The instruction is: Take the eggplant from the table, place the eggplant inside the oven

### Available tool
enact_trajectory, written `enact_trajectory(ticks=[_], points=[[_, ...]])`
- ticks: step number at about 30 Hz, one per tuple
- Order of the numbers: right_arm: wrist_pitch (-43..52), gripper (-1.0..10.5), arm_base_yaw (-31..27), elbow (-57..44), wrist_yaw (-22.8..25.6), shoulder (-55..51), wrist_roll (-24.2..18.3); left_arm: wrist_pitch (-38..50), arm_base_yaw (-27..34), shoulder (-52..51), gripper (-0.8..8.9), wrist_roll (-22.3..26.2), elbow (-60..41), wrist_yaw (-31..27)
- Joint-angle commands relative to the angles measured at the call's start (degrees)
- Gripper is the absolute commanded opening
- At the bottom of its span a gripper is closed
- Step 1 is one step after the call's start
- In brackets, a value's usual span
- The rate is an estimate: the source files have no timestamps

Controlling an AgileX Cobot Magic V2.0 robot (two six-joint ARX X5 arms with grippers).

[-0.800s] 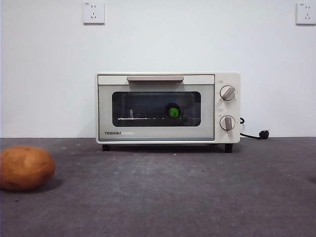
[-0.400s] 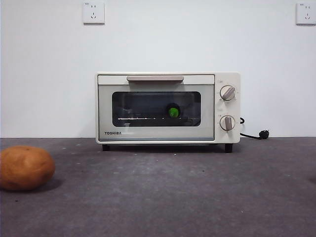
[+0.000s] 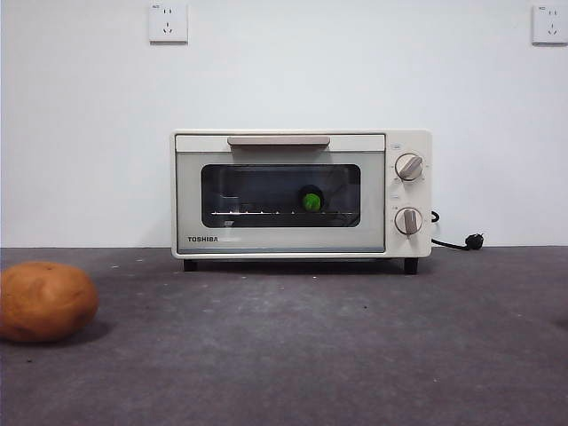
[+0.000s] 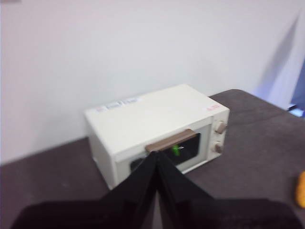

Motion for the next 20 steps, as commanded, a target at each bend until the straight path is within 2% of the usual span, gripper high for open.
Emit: enact_trajectory(ticks=[1,4,7,11,14,20], points=[[-1.3,0.0,0.1,-0.3,0.1,1.8,0.6,0.4,1.1,-2.4,-0.04,5.6,0.0,-0.3],[-1.3,0.0,0.1,-0.3,0.1,4.3,0.6,2.0,2.8,-5.6,-0.04,6.4,-1.7,-0.3],[-1.3,0.0,0.1,-0.3,0.3,7.0,0.6,8.8,4.2,-10.7,-0.04,6.8,-7.6,-0.2],[-1.3,0.0,0.1,-0.3,0.3,10.9,0.6,21.8,5.6,-19.1,-0.04,6.8,-20.9,-0.1],[-1.3,0.0,0.1,-0.3,0.3,13.8,0.6,28.2,6.3,-24.5,-0.04,6.8,-30.7,-0.1],[-1.3,0.0,0.0,-0.3,0.3,19.2,0.6,30.0,8.5,-32.3,-0.04,6.6,-45.9,-0.1]])
